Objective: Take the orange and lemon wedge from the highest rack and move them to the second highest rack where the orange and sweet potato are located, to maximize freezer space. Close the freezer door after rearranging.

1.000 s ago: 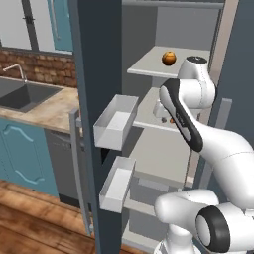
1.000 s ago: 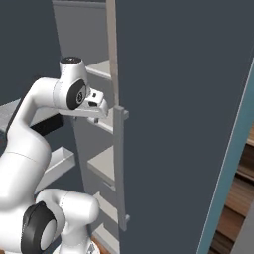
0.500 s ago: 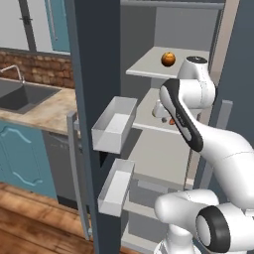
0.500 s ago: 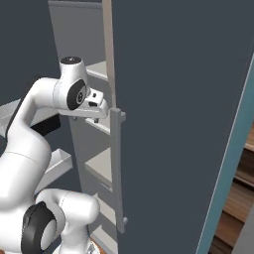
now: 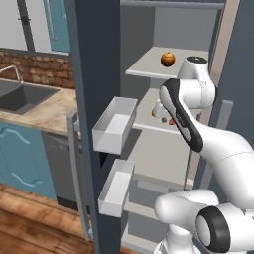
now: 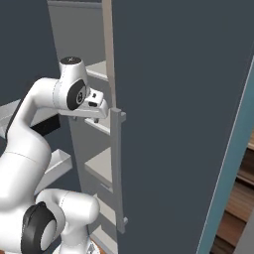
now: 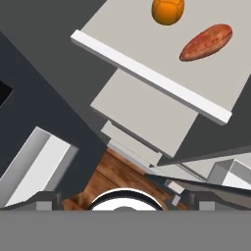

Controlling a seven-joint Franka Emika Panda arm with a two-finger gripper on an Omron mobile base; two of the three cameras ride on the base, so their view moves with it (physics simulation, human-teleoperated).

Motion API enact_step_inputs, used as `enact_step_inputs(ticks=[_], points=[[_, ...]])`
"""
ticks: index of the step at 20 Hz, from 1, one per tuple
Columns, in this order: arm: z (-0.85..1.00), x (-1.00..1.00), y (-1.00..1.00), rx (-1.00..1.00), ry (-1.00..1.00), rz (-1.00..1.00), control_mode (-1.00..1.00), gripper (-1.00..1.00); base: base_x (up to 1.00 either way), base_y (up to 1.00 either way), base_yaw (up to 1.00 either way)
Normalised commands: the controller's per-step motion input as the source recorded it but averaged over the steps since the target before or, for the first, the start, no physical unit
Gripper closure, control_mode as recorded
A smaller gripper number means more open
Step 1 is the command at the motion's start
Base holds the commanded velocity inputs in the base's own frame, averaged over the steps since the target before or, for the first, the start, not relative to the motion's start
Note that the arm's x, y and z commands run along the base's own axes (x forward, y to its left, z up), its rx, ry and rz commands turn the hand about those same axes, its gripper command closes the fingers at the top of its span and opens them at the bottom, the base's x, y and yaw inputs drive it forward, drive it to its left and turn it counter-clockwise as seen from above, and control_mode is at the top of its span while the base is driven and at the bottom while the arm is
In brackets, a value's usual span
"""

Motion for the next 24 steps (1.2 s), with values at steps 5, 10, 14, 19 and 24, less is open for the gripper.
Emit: enact_step_inputs(ticks=[5, 10, 14, 19, 24], points=[[0.00, 0.00, 0.00, 0.00, 0.00, 0.00, 1.00, -1.00, 0.35, 0.32, 0.00], [0.00, 0.00, 0.00, 0.00, 0.00, 0.00, 1.00, -1.00, 0.11, 0.41, -0.10], [0.00, 0.00, 0.00, 0.00, 0.00, 0.00, 1.00, -1.00, 0.15, 0.35, -0.19], [0.00, 0.00, 0.00, 0.00, 0.00, 0.00, 1.00, -1.00, 0.23, 0.00, -0.07], [0.00, 0.00, 0.00, 0.00, 0.00, 0.00, 1.00, -1.00, 0.40, 0.00, -0.02]])
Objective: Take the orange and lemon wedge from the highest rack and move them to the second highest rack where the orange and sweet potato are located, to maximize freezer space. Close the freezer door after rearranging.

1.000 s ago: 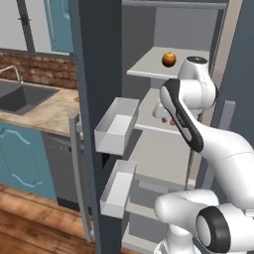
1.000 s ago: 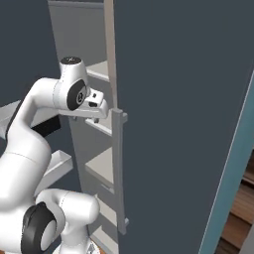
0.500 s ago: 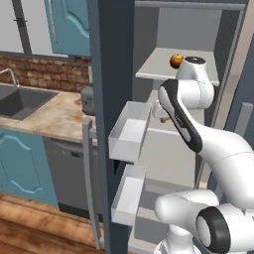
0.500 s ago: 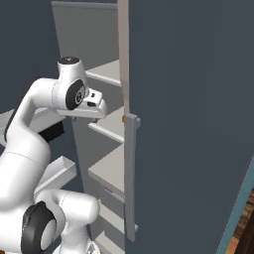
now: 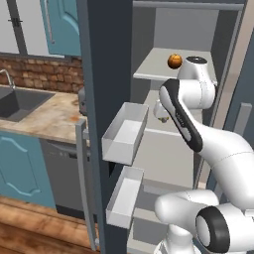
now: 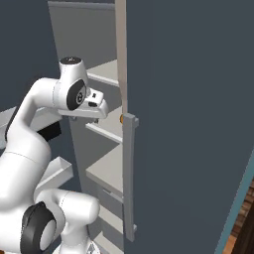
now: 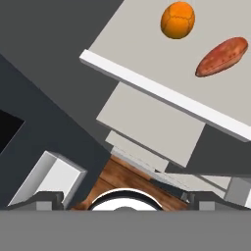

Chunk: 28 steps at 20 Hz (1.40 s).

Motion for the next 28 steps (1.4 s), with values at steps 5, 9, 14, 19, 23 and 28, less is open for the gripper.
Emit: enact_step_inputs(ticks=[5, 9, 14, 19, 23, 28], points=[[0.00, 0.00, 0.00, 0.00, 0.00, 0.00, 1.00, -1.00, 0.26, 0.00, 0.00], [0.00, 0.00, 0.00, 0.04, -0.01, 0.00, -1.00, -1.00, 0.02, 0.00, 0.00], [0.01, 0.00, 0.00, 0.09, -0.09, 0.00, -1.00, -1.00, 0.00, 0.00, 0.00], [0.38, 0.00, 0.00, 0.01, -0.37, 0.00, -1.00, -1.00, 0.00, 0.00, 0.00], [0.72, 0.00, 0.00, 0.00, -0.34, 0.00, -1.00, -1.00, 0.00, 0.00, 0.00], [0.61, 0.00, -0.06, 0.00, -0.24, 0.00, -1.00, -1.00, 0.00, 0.00, 0.00]])
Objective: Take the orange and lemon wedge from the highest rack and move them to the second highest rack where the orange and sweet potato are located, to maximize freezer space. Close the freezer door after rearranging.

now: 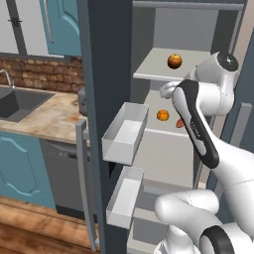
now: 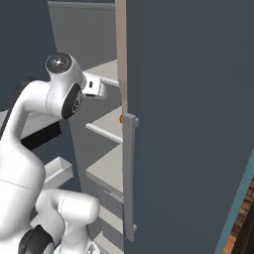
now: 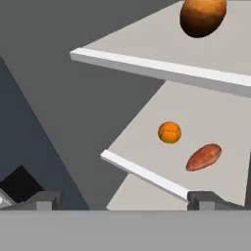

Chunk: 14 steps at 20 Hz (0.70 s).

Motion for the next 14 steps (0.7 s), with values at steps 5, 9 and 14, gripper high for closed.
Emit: enact_step_inputs(ticks=[5, 9, 14], points=[[0.50, 0.01, -0.10, -0.02, -0.11, 0.00, -1.00, -1.00, 0.00, 0.00, 0.00], [0.50, 0.07, -0.22, -0.02, 0.00, -0.10, -1.00, -1.00, 0.00, 0.00, 0.00], [0.52, 0.22, -0.19, 0.00, 0.00, -0.16, -1.00, -1.00, 0.00, 0.00, 0.00]])
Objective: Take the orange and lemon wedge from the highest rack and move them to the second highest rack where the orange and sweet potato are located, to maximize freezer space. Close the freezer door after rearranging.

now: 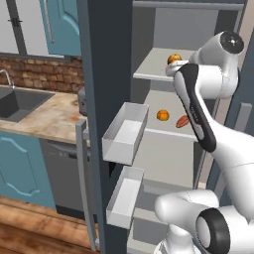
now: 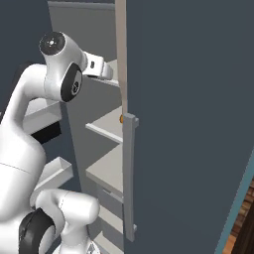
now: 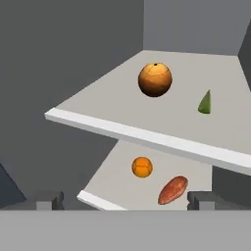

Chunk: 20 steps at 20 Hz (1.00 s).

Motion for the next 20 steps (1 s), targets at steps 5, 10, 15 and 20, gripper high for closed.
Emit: enact_step_inputs(ticks=[5, 10, 15, 20], points=[[0.38, 0.24, -0.20, 0.00, 0.00, -0.09, -1.00, -1.00, 0.00, 0.00, 0.00], [0.09, 0.31, -0.19, 0.00, 0.00, 0.00, -1.00, -1.00, 0.00, 0.00, 0.00], [-0.03, 0.45, -0.15, -0.01, 0.00, 0.00, -1.00, -1.00, 0.00, 0.00, 0.00], [-0.14, 0.49, -0.17, -0.01, 0.00, 0.00, -1.00, -1.00, 0.00, 0.00, 0.00]])
